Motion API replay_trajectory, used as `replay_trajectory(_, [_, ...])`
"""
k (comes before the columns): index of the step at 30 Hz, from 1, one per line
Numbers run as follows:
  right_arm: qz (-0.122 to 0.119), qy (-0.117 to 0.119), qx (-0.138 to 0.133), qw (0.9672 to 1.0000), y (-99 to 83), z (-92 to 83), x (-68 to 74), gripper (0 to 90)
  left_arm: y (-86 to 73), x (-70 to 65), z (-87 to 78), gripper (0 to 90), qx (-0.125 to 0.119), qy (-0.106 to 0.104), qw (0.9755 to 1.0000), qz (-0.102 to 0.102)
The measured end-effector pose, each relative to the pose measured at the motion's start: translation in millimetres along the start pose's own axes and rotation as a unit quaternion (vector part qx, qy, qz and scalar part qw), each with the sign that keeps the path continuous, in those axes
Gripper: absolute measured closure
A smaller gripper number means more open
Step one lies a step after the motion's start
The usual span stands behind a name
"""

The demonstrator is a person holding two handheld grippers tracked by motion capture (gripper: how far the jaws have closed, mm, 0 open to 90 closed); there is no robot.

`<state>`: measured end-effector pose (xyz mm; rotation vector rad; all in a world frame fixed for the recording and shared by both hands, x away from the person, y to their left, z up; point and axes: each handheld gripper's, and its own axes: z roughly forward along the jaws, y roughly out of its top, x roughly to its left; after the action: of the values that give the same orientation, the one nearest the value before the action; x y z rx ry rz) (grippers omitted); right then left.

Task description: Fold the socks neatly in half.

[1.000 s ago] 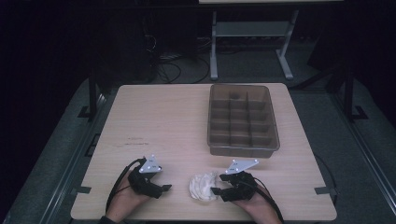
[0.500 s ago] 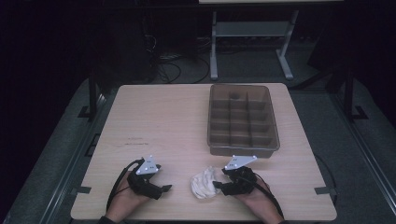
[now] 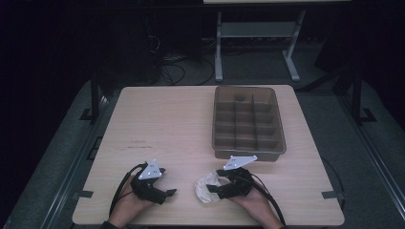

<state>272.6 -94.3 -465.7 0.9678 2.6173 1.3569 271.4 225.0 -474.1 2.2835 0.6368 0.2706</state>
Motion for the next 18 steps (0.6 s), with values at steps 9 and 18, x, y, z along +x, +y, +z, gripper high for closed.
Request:
replay_trajectory(9, [-0.049,-0.011,0.024,0.9984,-4.4,17.6,10.1,21.7,-0.8,0.4,0.4,13.3,-0.005,-0.002,1.0000,0.002])
replay_trajectory(18, [-0.080,0.000,0.020,0.9966,-6.6,17.8,16.3,42.9,-1.1,0.3,0.7,13.3,-0.007,-0.002,1.0000,0.002])
